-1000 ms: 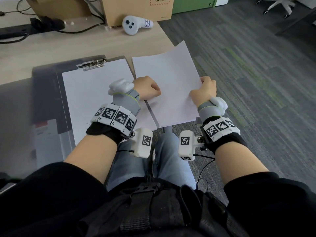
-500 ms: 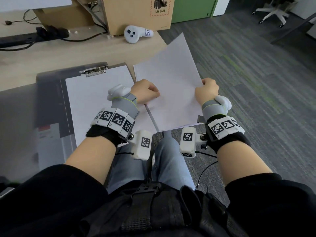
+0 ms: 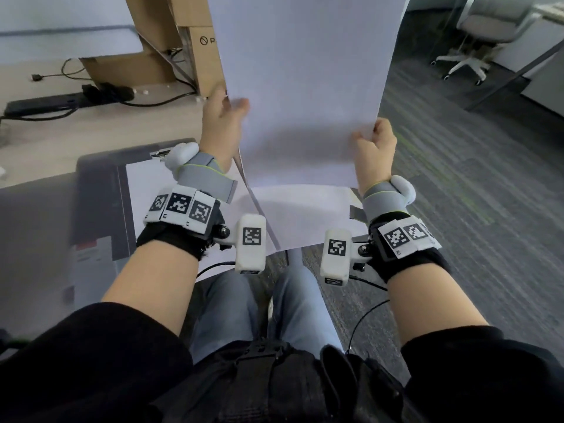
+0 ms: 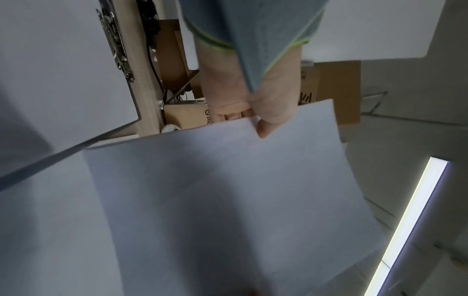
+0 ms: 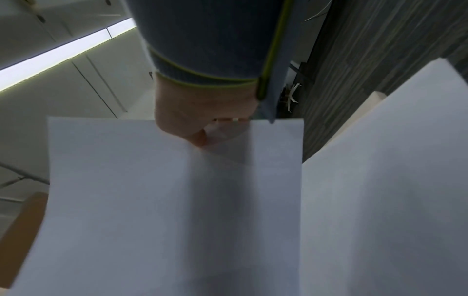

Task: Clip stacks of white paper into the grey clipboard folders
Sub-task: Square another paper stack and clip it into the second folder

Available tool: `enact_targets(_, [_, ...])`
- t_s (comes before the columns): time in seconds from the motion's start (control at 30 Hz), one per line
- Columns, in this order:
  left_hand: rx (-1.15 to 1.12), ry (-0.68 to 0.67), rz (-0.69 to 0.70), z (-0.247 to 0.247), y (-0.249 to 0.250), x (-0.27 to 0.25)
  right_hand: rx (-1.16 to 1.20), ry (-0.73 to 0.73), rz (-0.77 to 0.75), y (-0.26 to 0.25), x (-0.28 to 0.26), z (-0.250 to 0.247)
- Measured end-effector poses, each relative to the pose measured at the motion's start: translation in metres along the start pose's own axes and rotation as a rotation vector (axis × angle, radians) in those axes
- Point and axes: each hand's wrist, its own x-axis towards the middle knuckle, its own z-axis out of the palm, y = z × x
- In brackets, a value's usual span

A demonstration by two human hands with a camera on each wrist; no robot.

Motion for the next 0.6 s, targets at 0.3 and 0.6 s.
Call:
enact_targets(0.3, [0.101, -0.116, -0.137, -0.011, -0.014, -0.02, 0.129, -0.171, 0.141, 0.017, -0.019, 0.01])
enact_targets(0.6, [0.178, 0.133, -0.058, -0.051, -0.003, -0.019, 0.078, -0.299, 0.057, -0.007, -0.027, 0.049])
